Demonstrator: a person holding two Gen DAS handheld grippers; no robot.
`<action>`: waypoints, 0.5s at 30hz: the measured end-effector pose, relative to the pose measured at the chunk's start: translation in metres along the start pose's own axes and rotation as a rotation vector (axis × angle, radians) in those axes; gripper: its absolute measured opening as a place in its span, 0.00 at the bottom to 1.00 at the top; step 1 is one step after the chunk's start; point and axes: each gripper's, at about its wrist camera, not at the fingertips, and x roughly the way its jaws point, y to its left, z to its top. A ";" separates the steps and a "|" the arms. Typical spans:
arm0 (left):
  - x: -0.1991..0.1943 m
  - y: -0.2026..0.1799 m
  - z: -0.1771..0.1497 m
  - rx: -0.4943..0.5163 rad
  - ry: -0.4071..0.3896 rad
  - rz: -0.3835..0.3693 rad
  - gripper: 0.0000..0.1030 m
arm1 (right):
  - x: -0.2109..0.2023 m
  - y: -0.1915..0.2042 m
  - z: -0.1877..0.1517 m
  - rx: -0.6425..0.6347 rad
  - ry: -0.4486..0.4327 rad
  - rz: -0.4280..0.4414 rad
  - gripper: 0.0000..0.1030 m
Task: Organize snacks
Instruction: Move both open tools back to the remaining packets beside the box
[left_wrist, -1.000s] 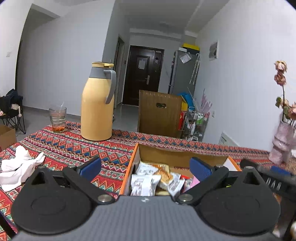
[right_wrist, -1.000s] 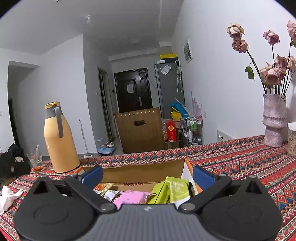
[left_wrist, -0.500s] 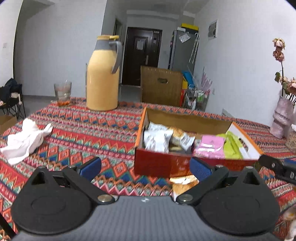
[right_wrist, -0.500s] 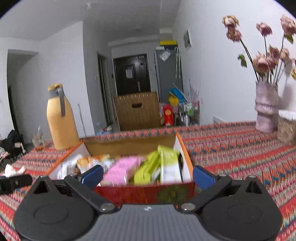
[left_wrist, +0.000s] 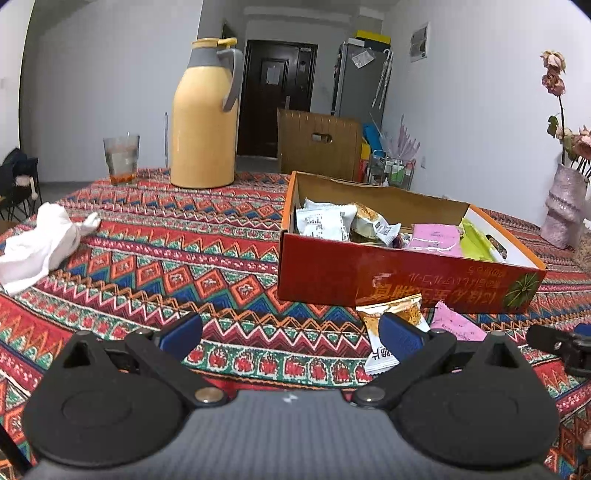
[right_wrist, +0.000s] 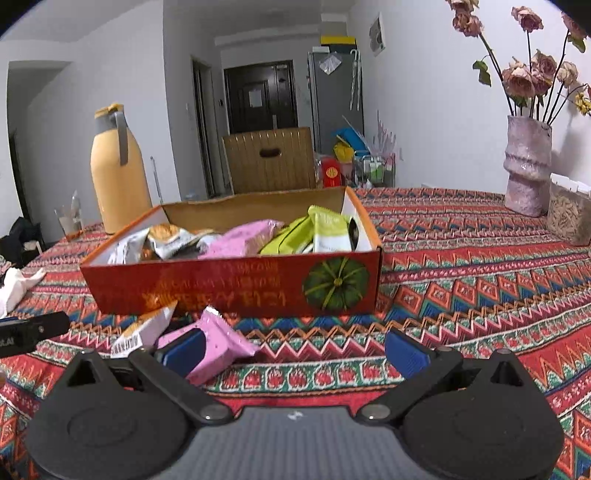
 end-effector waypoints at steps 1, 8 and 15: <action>0.000 0.001 0.000 -0.007 0.003 -0.002 1.00 | 0.002 0.001 0.000 0.000 0.007 -0.001 1.00; 0.006 0.008 0.000 -0.048 0.038 -0.013 1.00 | 0.009 0.011 0.006 -0.016 0.040 0.013 1.00; 0.006 0.011 0.000 -0.067 0.038 -0.020 1.00 | 0.038 0.032 0.016 -0.035 0.125 0.013 1.00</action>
